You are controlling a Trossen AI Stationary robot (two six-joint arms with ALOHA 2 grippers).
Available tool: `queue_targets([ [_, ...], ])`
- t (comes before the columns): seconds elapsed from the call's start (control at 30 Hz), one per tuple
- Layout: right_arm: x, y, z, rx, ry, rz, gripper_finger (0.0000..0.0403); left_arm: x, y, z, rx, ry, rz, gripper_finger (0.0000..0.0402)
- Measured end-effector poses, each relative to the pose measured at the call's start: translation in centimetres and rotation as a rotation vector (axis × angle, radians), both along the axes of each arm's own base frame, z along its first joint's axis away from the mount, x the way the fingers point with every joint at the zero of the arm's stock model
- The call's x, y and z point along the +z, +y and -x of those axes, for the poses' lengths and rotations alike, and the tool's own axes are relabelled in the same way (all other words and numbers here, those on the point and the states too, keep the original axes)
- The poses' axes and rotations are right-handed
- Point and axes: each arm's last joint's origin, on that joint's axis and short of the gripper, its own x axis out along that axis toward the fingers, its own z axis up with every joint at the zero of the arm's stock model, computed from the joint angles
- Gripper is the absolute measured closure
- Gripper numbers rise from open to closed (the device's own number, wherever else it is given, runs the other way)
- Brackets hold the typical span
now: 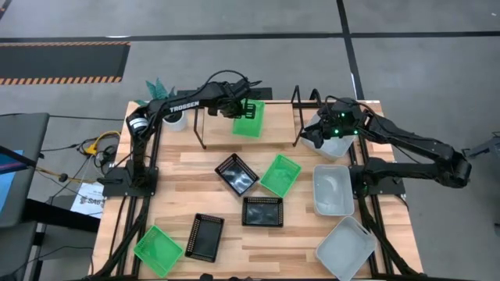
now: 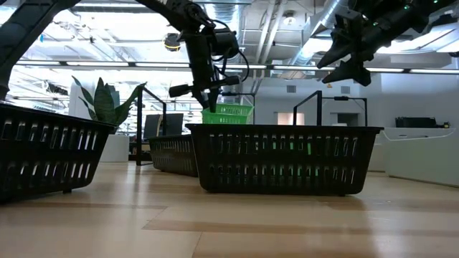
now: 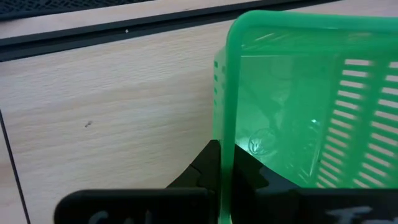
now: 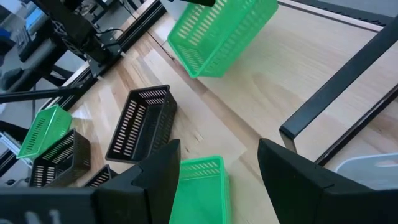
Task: Stack baskets on shelf by color
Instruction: Put the left green bin on the shelf
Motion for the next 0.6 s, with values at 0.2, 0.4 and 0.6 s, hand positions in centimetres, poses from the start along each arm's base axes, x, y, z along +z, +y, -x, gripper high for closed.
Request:
queue_targets([
  [0.2,0.00,0.00,0.00,0.000,0.000,0.000,0.0165,0.01,-0.01,-0.04,0.006,-0.006,0.000,0.0401],
  [0.4,0.00,0.01,0.00,0.000,0.000,-0.001,0.0165,0.02,0.02,-0.09,0.010,-0.012,-0.001,0.0401],
  [0.6,0.00,0.01,0.00,-0.001,-0.001,-0.003,0.0165,0.06,0.02,-0.20,0.009,-0.021,-0.006,0.0401],
])
